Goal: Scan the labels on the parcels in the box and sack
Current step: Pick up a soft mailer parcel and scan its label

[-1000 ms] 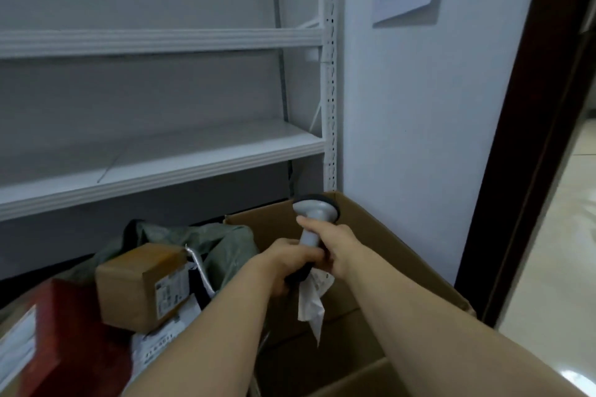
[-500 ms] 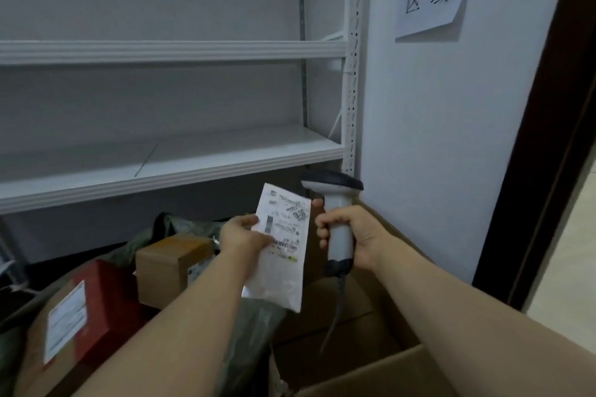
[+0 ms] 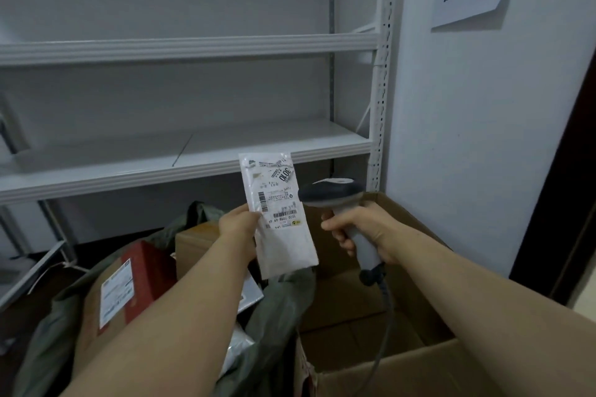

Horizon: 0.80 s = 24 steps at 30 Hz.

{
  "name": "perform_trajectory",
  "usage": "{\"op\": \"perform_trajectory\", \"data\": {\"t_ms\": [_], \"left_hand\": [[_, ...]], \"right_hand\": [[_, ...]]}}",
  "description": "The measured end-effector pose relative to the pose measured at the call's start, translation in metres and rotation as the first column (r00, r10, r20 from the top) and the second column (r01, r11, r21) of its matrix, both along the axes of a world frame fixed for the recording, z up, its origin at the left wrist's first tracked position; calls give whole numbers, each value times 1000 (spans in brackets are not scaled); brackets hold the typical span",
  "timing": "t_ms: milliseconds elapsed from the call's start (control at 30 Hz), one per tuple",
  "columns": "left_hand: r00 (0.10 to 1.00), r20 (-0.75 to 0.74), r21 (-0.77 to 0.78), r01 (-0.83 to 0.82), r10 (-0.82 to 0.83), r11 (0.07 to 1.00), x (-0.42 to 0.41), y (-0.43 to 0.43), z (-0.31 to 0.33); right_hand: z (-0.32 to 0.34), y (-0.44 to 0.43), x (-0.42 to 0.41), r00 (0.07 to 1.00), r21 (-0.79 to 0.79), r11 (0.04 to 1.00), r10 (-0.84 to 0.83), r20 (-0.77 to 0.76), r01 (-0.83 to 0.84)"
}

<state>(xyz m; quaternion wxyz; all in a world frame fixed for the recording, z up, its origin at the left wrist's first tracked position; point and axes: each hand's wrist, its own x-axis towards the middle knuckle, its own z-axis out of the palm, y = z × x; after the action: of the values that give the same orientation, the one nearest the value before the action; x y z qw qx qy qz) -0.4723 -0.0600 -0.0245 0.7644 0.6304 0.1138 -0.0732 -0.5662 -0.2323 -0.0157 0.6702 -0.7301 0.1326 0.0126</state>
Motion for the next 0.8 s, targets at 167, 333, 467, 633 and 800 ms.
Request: {"op": "perform_trajectory", "data": {"t_ms": [167, 333, 467, 633, 800], "left_hand": [[997, 39, 188, 59, -67, 980, 1, 13, 8], [989, 54, 296, 116, -138, 948, 3, 22, 17], [985, 68, 309, 127, -156, 942, 1, 22, 22], [986, 62, 287, 130, -153, 949, -1, 25, 24], [989, 42, 270, 127, -144, 954, -1, 28, 25]], "right_hand": [[6, 4, 1, 996, -336, 940, 79, 30, -64], [2, 9, 0, 993, -441, 894, 111, 36, -84], [4, 15, -2, 982, -487, 869, 157, 107, -86], [7, 22, 1, 973, -564, 823, 179, 148, -66], [8, 23, 2, 971, -559, 826, 191, 144, -80]]}}
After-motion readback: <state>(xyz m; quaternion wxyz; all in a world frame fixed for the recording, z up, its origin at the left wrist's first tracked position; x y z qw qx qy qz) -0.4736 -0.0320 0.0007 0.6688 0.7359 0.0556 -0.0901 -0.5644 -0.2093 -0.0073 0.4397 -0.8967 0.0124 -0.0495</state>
